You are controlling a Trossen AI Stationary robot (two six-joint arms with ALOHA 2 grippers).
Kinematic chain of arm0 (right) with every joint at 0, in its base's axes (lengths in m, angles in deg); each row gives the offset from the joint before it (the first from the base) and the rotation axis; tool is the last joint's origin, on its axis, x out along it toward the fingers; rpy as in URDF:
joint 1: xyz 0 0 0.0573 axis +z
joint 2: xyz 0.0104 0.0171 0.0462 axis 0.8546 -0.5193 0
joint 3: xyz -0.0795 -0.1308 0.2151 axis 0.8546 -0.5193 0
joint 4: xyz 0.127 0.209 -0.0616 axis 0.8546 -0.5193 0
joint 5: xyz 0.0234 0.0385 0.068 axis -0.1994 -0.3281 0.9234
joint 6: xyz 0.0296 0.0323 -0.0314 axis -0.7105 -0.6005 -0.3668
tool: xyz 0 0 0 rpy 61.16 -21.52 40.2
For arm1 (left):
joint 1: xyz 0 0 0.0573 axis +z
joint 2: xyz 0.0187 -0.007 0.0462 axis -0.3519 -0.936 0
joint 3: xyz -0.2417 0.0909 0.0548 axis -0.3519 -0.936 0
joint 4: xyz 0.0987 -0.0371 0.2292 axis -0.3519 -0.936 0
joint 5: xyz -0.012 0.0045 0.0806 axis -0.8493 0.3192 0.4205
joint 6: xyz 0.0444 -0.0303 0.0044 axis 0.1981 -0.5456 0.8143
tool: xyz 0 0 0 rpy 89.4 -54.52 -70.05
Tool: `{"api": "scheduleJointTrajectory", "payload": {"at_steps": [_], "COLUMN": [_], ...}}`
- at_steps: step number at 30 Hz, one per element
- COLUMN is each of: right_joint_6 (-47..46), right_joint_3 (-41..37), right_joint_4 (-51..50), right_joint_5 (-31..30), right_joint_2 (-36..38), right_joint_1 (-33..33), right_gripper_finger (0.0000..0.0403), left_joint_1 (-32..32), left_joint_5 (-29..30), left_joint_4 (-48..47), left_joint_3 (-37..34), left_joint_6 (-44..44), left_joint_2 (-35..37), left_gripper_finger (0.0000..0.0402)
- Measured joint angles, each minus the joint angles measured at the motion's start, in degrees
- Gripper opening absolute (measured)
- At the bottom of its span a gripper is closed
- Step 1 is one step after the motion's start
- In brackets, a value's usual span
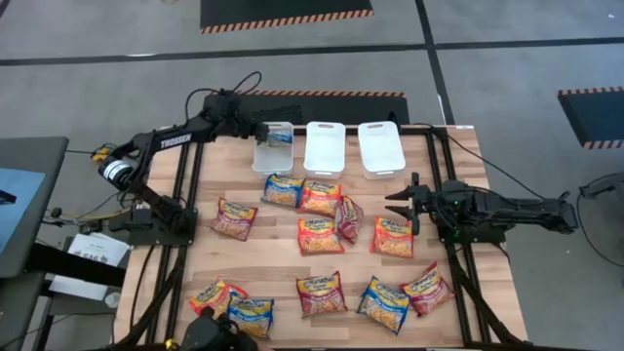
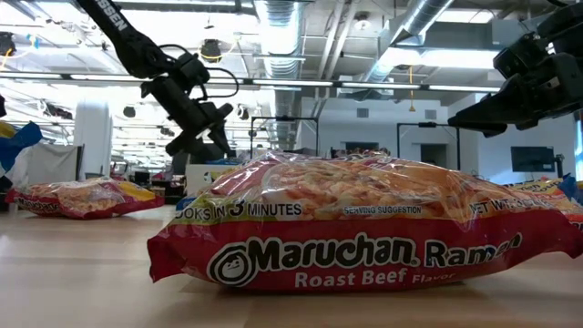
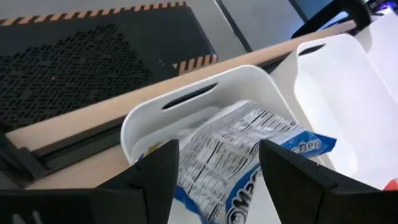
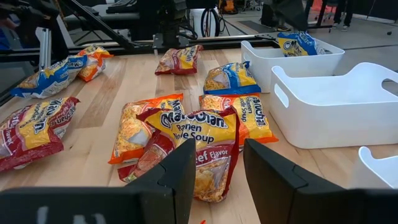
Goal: Sort Maruchan noodles
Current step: Put the blue noodle pack into the left white bin
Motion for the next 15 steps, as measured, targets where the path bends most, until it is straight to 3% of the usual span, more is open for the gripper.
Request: {"api": "scheduleJointTrajectory", "payload": {"at_steps": [4, 8, 15], "right_joint_6": [0.0, 0.0, 0.0], "right_joint_3": [0.0, 0.0, 0.0], "right_joint_4": [0.0, 0.0, 0.0], "right_joint_5": [0.0, 0.0, 0.0], "right_joint_2": [0.0, 0.0, 0.0], "right_joint_1": [0.0, 0.0, 0.0], "right_gripper_finger": [0.0159, 0.0159, 0.0159], "left_joint_1": [-0.1, -1.3, -5.7], "left_joint_5": [-1.2, -2.5, 7.9], "left_joint_4": [0.8, -0.6, -3.8], "left_joint_3": [0.0, 0.0, 0.0], "left_joint_6": [-0.3, 6.1, 24.5], "left_joint_2": [1.1, 4.4, 6.8], "left_gripper_finger": [0.0208, 0.0208, 0.0208]}}
